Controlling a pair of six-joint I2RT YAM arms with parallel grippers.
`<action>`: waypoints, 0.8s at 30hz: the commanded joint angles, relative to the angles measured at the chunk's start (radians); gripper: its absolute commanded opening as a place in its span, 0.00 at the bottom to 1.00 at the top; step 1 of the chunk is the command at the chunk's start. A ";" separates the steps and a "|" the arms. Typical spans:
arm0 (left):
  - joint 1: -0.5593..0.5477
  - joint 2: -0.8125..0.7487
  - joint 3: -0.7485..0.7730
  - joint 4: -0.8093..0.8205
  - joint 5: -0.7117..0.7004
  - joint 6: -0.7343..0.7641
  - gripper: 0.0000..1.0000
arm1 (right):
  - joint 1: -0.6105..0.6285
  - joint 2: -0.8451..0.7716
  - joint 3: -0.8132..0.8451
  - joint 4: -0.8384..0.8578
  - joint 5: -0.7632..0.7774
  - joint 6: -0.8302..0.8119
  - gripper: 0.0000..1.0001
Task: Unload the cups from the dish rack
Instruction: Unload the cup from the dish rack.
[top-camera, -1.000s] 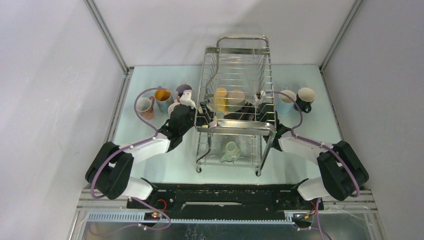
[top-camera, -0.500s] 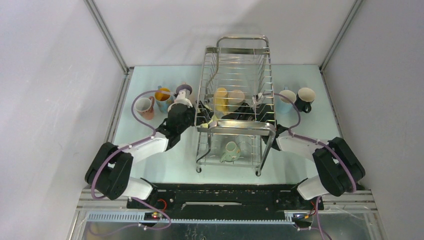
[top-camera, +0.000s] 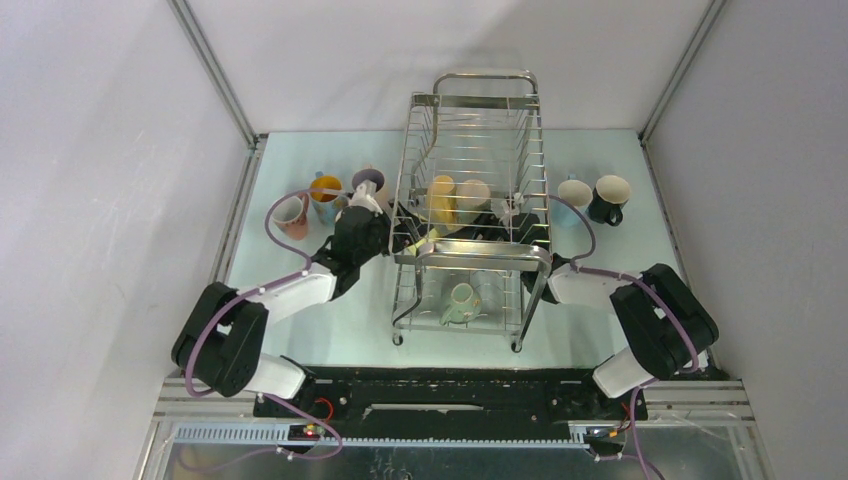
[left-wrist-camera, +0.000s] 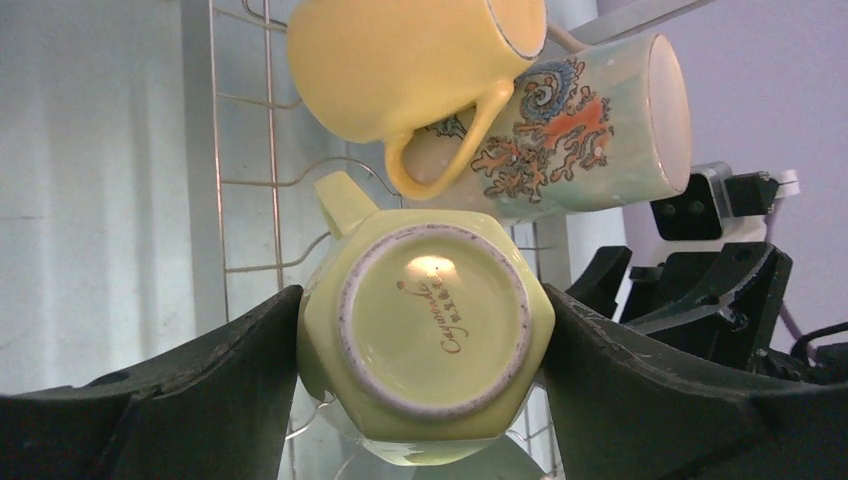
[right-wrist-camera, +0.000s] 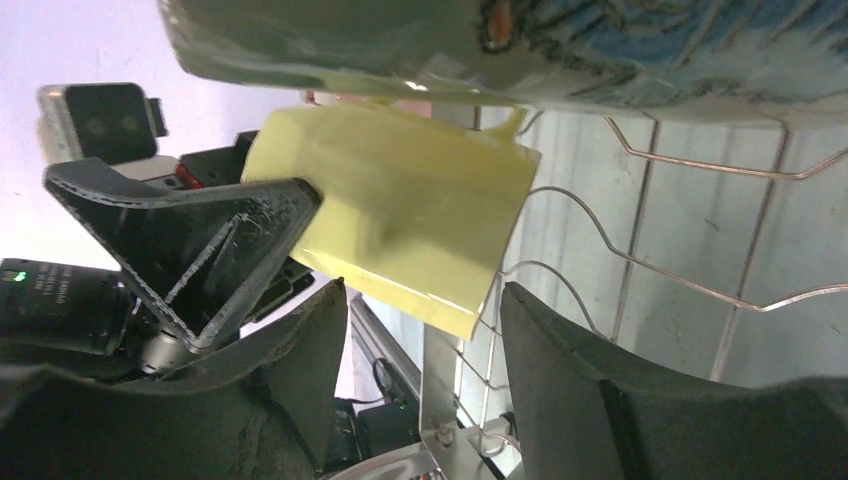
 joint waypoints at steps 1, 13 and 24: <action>0.013 -0.016 0.044 0.139 0.079 -0.112 0.00 | -0.018 0.020 -0.021 0.129 -0.032 0.060 0.65; 0.033 -0.022 0.020 0.239 0.181 -0.249 0.00 | -0.040 0.047 -0.067 0.293 -0.099 0.148 0.59; 0.033 -0.009 -0.009 0.342 0.259 -0.412 0.00 | -0.047 -0.006 -0.075 0.335 -0.110 0.167 0.54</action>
